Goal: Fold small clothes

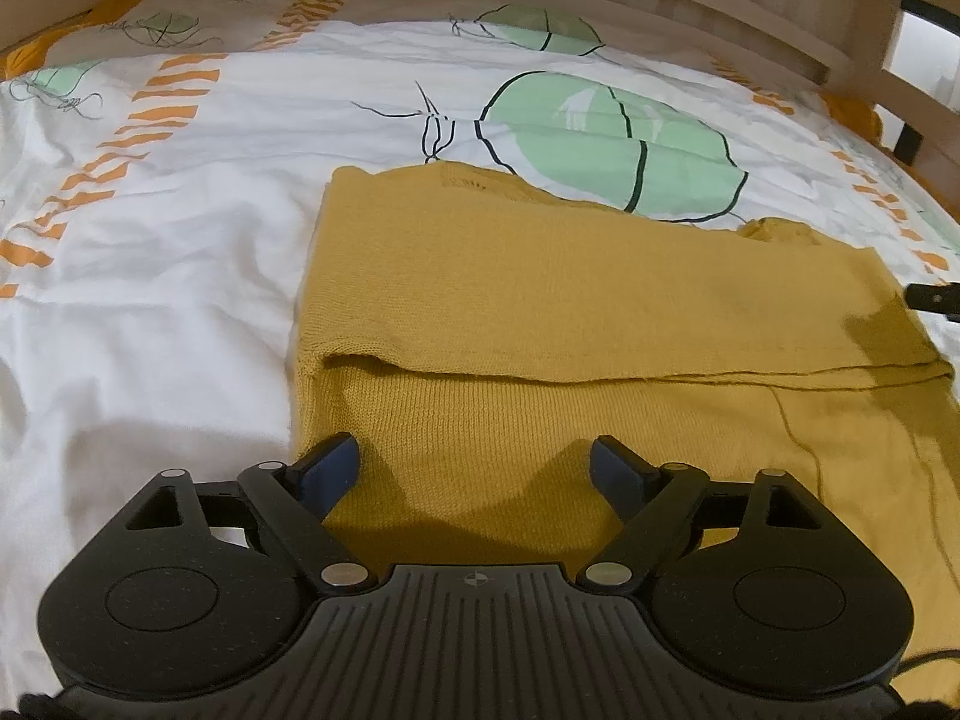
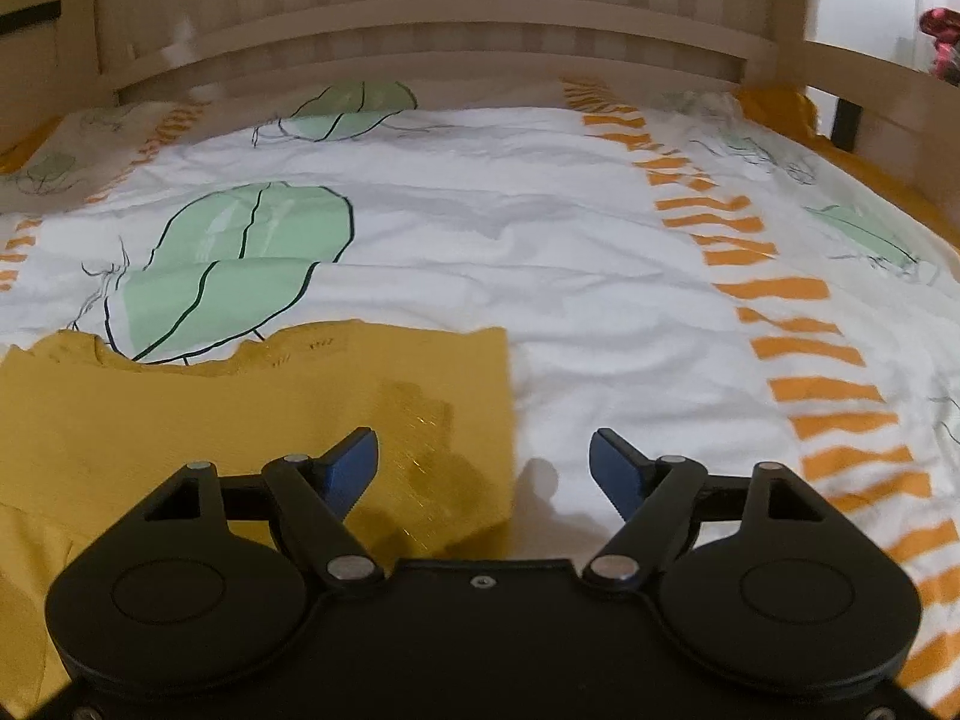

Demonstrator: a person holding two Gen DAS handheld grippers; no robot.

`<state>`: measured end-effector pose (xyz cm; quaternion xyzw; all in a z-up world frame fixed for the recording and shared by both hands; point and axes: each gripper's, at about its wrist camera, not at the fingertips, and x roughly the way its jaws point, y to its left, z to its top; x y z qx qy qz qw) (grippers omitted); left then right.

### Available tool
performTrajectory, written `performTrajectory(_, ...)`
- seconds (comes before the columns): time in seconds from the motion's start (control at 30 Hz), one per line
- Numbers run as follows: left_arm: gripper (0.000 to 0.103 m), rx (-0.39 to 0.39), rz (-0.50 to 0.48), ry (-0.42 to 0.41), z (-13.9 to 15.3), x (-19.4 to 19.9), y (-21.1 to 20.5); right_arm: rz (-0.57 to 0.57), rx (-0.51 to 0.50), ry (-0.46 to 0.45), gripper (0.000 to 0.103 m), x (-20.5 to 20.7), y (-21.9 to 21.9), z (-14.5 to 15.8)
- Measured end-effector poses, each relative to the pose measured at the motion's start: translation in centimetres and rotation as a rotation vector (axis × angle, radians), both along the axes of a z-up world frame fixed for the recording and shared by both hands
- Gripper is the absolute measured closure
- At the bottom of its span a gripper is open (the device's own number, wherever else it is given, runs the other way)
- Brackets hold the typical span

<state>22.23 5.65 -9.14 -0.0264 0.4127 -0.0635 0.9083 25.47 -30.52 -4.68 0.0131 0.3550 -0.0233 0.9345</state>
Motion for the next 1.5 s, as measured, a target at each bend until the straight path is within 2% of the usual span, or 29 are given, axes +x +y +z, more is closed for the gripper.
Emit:
performTrajectory(0.1,0.011,0.000,-0.001,0.003,-0.1,0.2,-0.2,0.012,-0.023,0.070,0.023,1.8,0.8,-1.6)
performTrajectory(0.13,0.010,-0.001,-0.001,0.005,-0.1,0.2,-0.2,0.009,-0.037,0.094,0.018,2.3,0.9,-2.1)
performTrajectory(0.17,0.010,-0.001,-0.003,0.008,-0.1,0.3,-0.2,0.003,-0.043,0.097,0.011,2.5,0.8,-2.5)
performTrajectory(0.37,0.011,-0.004,0.011,0.021,0.5,0.1,-0.2,-0.070,-0.012,0.073,0.010,1.3,-1.2,-1.6)
performTrajectory(0.47,0.017,-0.021,0.048,0.019,1.1,-0.7,0.2,-0.069,0.041,0.055,0.010,-0.6,-2.2,-0.4)
performTrajectory(0.57,0.017,-0.031,0.083,0.012,2.3,-2.0,0.7,-0.048,0.096,0.034,0.008,-2.8,-2.6,0.8)
performTrajectory(0.77,0.017,-0.020,0.085,-0.051,5.4,-6.0,1.2,0.006,0.196,0.020,0.005,-8.4,-2.9,2.8)
performTrajectory(1.0,0.017,-0.060,0.078,-0.087,8.4,-11.2,2.0,0.050,0.278,0.037,0.001,-14.8,-2.7,4.1)
performTrajectory(1.23,0.017,-0.062,0.071,-0.089,8.7,-15.7,2.6,0.075,0.293,0.114,0.001,-19.8,-2.2,3.4)
performTrajectory(1.5,0.017,-0.066,0.085,-0.037,7.0,-19.5,3.7,0.106,0.292,0.189,0.000,-22.9,-1.3,2.7)
